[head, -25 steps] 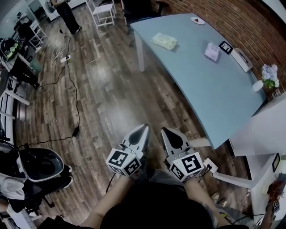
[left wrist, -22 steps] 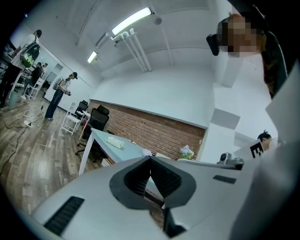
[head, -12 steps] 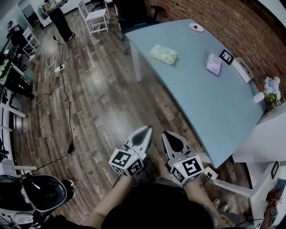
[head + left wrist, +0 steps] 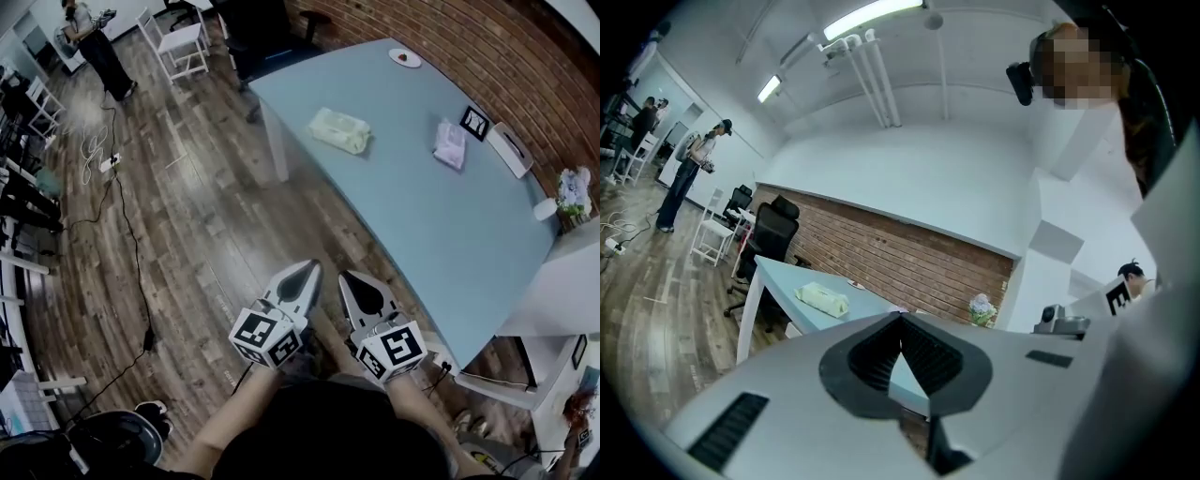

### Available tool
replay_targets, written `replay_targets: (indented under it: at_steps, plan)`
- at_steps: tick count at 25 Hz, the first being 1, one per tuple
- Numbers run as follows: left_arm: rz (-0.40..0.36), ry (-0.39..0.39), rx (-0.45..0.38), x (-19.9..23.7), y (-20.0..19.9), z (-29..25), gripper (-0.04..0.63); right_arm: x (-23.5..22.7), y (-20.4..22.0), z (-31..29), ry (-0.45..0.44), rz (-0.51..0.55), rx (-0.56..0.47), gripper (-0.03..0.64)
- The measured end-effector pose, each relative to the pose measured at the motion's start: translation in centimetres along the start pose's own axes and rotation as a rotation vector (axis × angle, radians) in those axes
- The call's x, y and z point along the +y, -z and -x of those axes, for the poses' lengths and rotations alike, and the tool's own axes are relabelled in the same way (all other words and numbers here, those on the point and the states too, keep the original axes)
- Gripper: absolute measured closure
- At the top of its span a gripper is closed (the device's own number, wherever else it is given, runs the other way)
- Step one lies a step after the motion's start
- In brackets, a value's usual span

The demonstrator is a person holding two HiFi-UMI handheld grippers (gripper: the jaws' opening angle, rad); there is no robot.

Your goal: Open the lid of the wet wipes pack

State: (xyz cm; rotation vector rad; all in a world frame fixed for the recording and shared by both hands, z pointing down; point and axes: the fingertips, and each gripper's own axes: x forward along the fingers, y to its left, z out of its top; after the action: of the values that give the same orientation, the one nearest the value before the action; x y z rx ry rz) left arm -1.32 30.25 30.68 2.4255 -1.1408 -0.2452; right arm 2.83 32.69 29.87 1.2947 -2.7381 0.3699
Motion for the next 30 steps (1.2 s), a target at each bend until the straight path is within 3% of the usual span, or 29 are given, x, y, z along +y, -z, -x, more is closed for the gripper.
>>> replay_targets:
  at_steps: [15, 30]
  plan:
    - [-0.005, 0.086, 0.037, 6.7, -2.9, -5.8, 0.581, -3.9, -0.9, -7.9, 0.096, -0.022, -0.014, 0.601]
    - [0.035, 0.053, 0.044, 11.1, -3.1, -6.0, 0.581, -5.0, -0.2, -11.6, 0.108, -0.027, 0.02, 0.601]
